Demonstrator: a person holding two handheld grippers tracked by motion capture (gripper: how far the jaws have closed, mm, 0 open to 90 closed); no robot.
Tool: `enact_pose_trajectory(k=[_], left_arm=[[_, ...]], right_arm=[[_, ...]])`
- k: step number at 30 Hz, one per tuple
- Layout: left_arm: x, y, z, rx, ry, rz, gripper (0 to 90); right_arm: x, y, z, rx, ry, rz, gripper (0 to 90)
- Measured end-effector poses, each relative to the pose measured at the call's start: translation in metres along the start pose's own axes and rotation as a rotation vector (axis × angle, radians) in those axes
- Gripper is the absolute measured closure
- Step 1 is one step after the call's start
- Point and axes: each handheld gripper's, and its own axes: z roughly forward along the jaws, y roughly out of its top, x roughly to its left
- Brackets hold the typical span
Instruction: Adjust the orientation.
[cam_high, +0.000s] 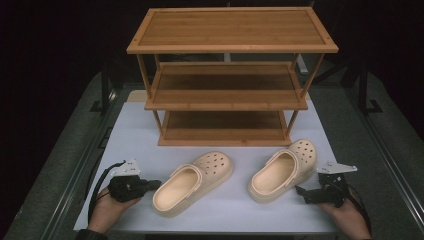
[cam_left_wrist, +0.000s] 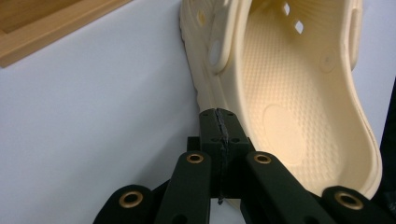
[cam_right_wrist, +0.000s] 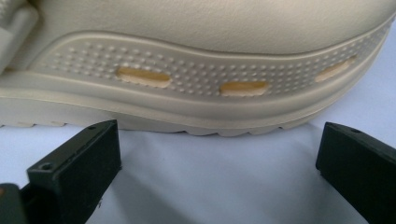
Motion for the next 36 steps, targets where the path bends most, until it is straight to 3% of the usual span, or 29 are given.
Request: enact_pose_trajectory(k=[3, 5, 6, 9, 13, 18, 22, 30, 35, 36], left_arm=[[0.000, 0.005, -0.002, -0.031, 0.010, 0.000, 78.3], [-0.001, 0.012, -0.002, -0.053, 0.002, 0.014, 76.2], [-0.003, 0.021, 0.002, -0.062, -0.007, 0.027, 68.5], [-0.004, 0.031, 0.008, -0.068, -0.010, 0.047, 60.2], [-0.009, 0.048, 0.030, -0.051, -0.018, 0.091, 55.7], [-0.012, 0.057, 0.049, -0.035, -0.023, 0.119, 56.8], [-0.013, 0.061, 0.054, -0.040, -0.004, 0.137, 68.1], [-0.018, 0.062, 0.049, -0.030, 0.052, 0.171, 75.0], [-0.014, 0.058, 0.040, -0.024, 0.095, 0.162, 75.1], [-0.009, 0.054, 0.034, -0.021, 0.121, 0.150, 75.1]], right_arm=[[0.000, 0.000, 0.000, 0.000, 0.000, 0.001, 0.0], [0.000, 0.000, 0.000, 0.001, 0.000, 0.000, 0.0], [0.000, 0.000, 0.000, 0.001, 0.000, 0.001, 0.0], [0.000, 0.000, 0.000, -0.001, 0.000, 0.002, 0.0], [0.000, 0.000, 0.000, -0.002, 0.000, 0.001, 0.0], [0.000, 0.000, 0.000, -0.002, 0.000, 0.001, 0.0], [0.000, 0.000, 0.000, -0.002, 0.000, 0.001, 0.0], [0.000, 0.000, 0.000, -0.002, 0.000, 0.001, 0.0], [0.000, 0.000, 0.000, -0.002, 0.000, 0.001, 0.0], [0.000, 0.000, 0.000, -0.002, 0.000, 0.002, 0.0]])
